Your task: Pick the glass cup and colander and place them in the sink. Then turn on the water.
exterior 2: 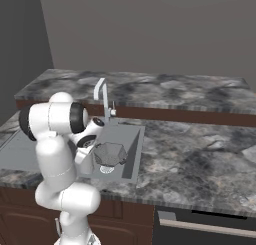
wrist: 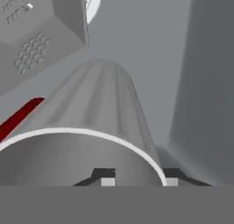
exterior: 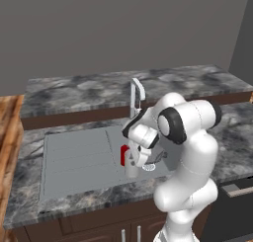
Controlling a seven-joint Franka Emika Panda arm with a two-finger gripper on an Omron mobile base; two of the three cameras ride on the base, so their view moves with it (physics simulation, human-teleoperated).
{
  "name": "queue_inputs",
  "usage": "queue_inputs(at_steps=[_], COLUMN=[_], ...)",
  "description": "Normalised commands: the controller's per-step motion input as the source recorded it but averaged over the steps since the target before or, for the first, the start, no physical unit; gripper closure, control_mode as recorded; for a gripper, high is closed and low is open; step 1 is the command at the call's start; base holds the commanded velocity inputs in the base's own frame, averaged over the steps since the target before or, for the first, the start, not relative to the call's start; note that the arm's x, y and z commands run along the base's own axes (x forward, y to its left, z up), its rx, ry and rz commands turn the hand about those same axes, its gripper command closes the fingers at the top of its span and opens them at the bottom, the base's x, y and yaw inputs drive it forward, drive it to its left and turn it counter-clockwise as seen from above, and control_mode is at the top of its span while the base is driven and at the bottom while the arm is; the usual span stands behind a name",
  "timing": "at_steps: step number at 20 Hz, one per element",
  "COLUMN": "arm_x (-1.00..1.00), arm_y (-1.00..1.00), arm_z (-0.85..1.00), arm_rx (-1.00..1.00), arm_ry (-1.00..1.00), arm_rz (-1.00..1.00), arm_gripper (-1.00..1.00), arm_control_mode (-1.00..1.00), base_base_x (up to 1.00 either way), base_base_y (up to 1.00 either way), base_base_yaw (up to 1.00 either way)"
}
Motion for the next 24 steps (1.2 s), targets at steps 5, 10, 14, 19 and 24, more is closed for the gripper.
queue_inputs(at_steps=[5,10,14,19,24], arm_x=[0.01,-0.08,-0.14,-0.07,-0.12], arm_y=[0.01,-0.23,-0.15,-0.02,-0.26], arm_z=[-0.41,-0.46,-0.49,-0.2,-0.01], arm_rx=[0.0,0.0,0.0,0.02,0.03], arm_ry=[0.0,0.0,0.0,-0.01,-0.06], arm_rz=[0.0,0.0,0.0,0.0,0.0], arm_gripper=[1.0,1.0,-1.0,-1.0,-1.0], arm_control_mode=[-1.0,-1.0,-1.0,-1.0,-1.0], base_base_x=[0.0,0.0,0.0,0.0,0.0], base_base_y=[0.0,0.0,0.0,0.0,0.0], base_base_yaw=[0.0,0.0,0.0,0.0,0.0])
